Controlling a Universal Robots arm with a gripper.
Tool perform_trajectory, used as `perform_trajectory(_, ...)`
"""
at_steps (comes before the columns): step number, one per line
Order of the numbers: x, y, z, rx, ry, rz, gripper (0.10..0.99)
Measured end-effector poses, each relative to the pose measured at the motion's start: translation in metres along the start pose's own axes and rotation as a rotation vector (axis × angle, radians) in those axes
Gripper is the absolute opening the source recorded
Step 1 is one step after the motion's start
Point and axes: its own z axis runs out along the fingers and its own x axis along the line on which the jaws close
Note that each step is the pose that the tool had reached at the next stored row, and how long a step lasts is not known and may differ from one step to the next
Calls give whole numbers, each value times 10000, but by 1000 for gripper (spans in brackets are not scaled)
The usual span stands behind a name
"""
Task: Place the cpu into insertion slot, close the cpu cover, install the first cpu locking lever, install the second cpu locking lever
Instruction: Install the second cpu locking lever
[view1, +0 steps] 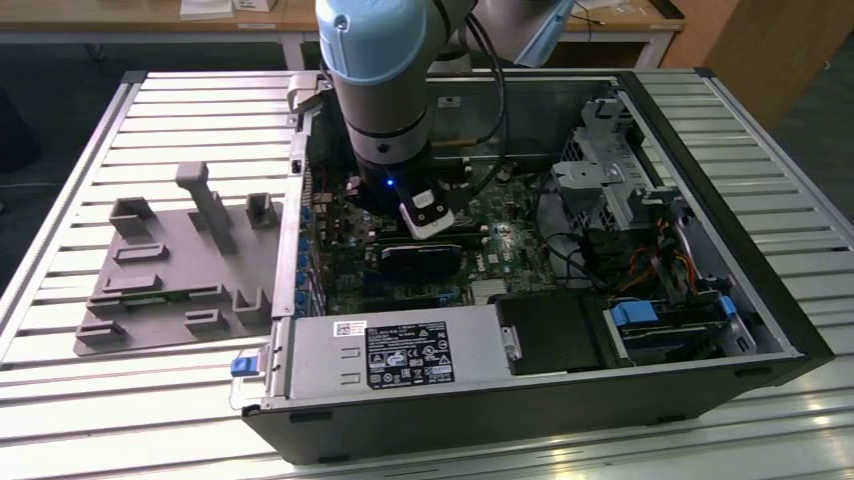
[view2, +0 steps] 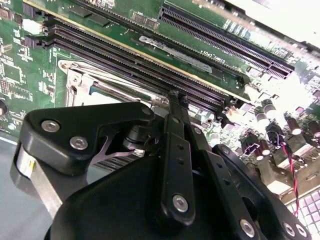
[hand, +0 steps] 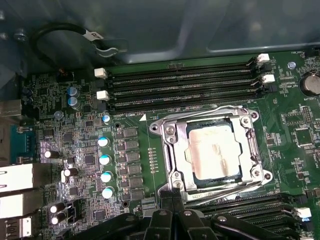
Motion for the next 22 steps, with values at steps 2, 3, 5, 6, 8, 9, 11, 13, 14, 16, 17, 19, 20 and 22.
perform_trajectory(2,-1,2,-8,1,1,0,102)
perform_trajectory(3,-1,3,-16,1,0,0,102)
perform_trajectory(5,-3,8,-37,0,0,0,102)
perform_trajectory(6,-4,10,-47,0,0,0,102)
perform_trajectory(8,-5,15,-69,0,0,0,102)
perform_trajectory(9,-6,17,-80,0,0,0,102)
perform_trajectory(11,-7,21,-96,-1,0,0,102)
perform_trajectory(13,-10,22,-99,-3,-1,0,102)
perform_trajectory(14,-13,22,-100,-2,-1,0,102)
perform_trajectory(16,-21,22,-101,2,0,0,102)
perform_trajectory(17,-26,22,-100,1,0,-1,102)
perform_trajectory(19,-34,20,-101,5,-1,-1,102)
perform_trajectory(20,-38,19,-102,10,-2,-1,102)
perform_trajectory(22,-42,13,-104,27,-3,-3,102)
